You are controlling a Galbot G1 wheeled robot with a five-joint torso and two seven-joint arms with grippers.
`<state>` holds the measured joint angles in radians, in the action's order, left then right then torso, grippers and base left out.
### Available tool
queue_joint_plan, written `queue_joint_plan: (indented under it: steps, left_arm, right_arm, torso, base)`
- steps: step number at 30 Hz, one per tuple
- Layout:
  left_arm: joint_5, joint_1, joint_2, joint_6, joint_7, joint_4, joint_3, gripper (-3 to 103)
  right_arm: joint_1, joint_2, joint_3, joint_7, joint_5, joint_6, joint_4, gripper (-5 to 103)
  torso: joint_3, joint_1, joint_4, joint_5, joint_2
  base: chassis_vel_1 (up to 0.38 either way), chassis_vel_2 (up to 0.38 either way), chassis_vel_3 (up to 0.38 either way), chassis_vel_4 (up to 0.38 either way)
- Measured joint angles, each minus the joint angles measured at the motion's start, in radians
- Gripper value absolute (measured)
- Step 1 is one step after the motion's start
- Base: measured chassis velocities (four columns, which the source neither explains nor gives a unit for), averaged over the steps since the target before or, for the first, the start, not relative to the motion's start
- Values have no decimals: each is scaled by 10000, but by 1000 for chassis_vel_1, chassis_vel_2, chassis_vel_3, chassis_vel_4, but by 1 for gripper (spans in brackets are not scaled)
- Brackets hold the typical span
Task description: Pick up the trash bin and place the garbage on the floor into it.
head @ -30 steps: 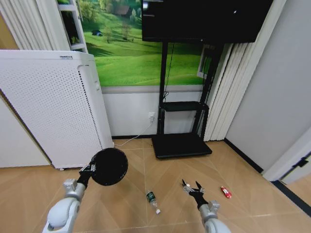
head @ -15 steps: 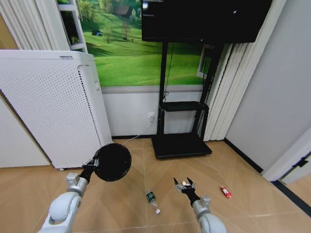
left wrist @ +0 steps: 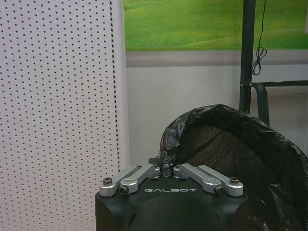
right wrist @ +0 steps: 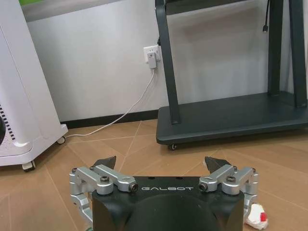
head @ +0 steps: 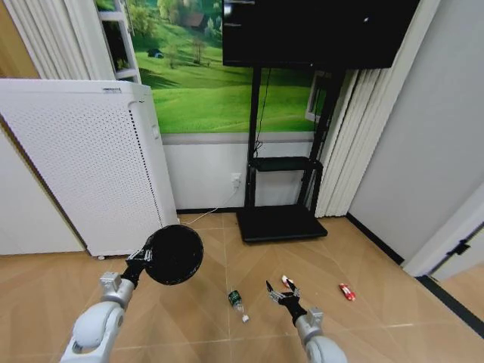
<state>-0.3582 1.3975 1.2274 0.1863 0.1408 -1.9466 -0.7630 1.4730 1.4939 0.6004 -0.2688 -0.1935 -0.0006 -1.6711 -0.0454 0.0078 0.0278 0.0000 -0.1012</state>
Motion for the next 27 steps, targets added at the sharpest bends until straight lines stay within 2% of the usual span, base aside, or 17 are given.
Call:
queue_joint_plan:
  steps: [17, 27]
  left_arm:
    - [-92, -82, -29, 35, 58, 54, -11, 7]
    - [-91, -198, 4, 37, 38, 241, 17, 7]
  right_arm:
    - [-17, -69, 188, 39, 545, 107, 223, 100]
    - [-133, -59, 169, -17, 690, 237, 481, 100]
  torso:
    - [-2, 2, 0, 1, 0]
    - [-2, 2, 0, -1, 0]
  base:
    - [16, 8, -16, -8]
    - [173, 167, -172, -173]
